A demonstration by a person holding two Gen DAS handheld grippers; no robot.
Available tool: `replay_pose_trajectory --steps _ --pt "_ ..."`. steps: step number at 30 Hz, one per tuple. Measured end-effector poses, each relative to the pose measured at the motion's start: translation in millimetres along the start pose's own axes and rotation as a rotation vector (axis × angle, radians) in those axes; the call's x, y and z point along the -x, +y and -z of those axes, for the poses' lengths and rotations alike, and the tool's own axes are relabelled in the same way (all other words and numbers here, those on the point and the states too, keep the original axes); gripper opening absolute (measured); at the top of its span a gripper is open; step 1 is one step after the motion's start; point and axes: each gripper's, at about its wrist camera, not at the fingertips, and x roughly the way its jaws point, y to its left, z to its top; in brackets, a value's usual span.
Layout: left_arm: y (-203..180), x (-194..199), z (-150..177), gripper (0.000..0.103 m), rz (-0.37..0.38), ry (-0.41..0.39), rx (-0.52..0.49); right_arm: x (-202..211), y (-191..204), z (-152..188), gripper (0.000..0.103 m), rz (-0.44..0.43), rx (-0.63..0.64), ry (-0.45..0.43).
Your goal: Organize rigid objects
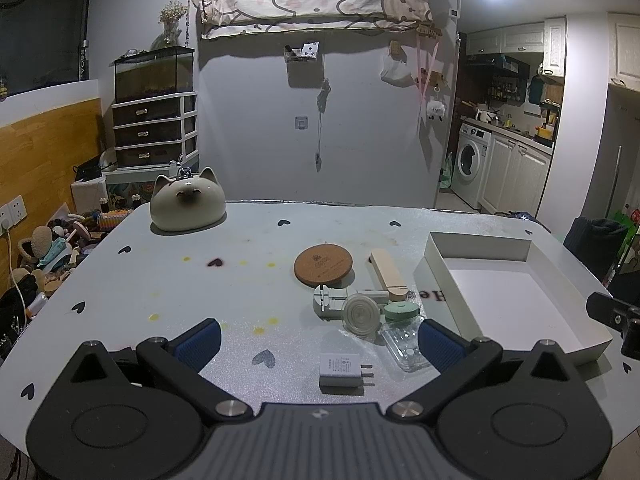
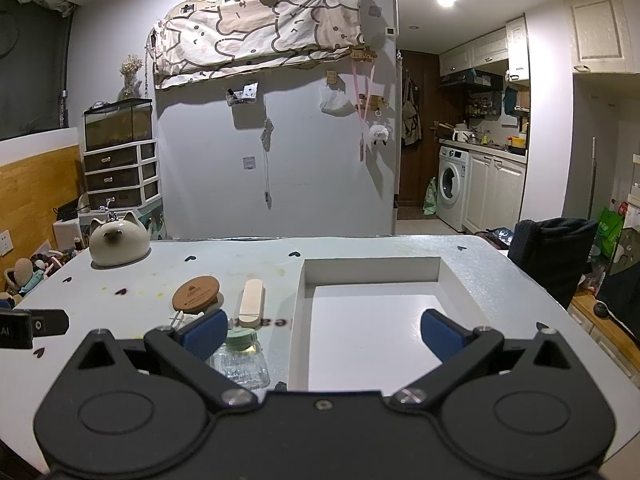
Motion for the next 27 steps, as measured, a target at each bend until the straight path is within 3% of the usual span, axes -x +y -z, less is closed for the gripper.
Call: replay_pose_trajectory --steps 27 --pt "-0.4 -1.9 0.4 0.103 0.001 0.002 -0.001 0.6 -0.5 0.0 0.103 0.000 -0.001 -0.001"
